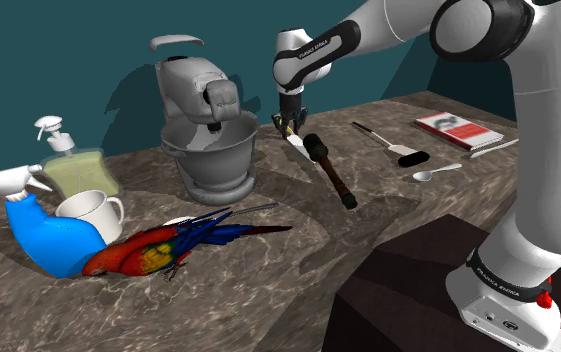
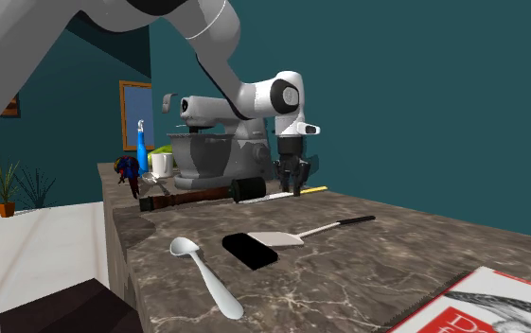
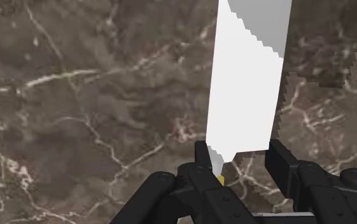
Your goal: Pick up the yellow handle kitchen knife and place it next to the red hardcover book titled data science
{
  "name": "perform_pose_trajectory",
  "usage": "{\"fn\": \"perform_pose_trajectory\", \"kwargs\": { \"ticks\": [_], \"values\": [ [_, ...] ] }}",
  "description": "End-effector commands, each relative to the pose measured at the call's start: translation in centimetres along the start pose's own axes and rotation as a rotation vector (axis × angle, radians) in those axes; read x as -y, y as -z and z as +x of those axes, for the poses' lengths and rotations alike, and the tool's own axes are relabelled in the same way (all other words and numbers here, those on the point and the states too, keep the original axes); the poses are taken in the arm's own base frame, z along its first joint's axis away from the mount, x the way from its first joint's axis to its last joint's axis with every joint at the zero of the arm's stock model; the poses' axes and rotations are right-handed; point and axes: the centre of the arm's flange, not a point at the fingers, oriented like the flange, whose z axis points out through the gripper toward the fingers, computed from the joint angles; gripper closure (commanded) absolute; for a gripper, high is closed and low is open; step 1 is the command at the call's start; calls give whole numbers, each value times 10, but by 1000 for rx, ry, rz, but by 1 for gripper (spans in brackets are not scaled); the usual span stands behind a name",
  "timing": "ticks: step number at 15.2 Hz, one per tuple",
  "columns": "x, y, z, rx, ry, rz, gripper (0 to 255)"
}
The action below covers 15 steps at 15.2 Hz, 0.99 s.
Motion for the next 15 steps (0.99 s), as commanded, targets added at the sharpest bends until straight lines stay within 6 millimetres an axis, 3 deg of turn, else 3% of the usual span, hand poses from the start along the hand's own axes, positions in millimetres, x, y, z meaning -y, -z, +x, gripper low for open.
{"fn": "perform_pose_trajectory", "kwargs": {
  "ticks": [1, 3, 15],
  "values": [
    [-4, -4, 0, 5, -4, -4, 255],
    [-2, -4, -1, 5, -4, -4, 255],
    [-3, 59, 1, 5, -4, -4, 255]
  ]
}}
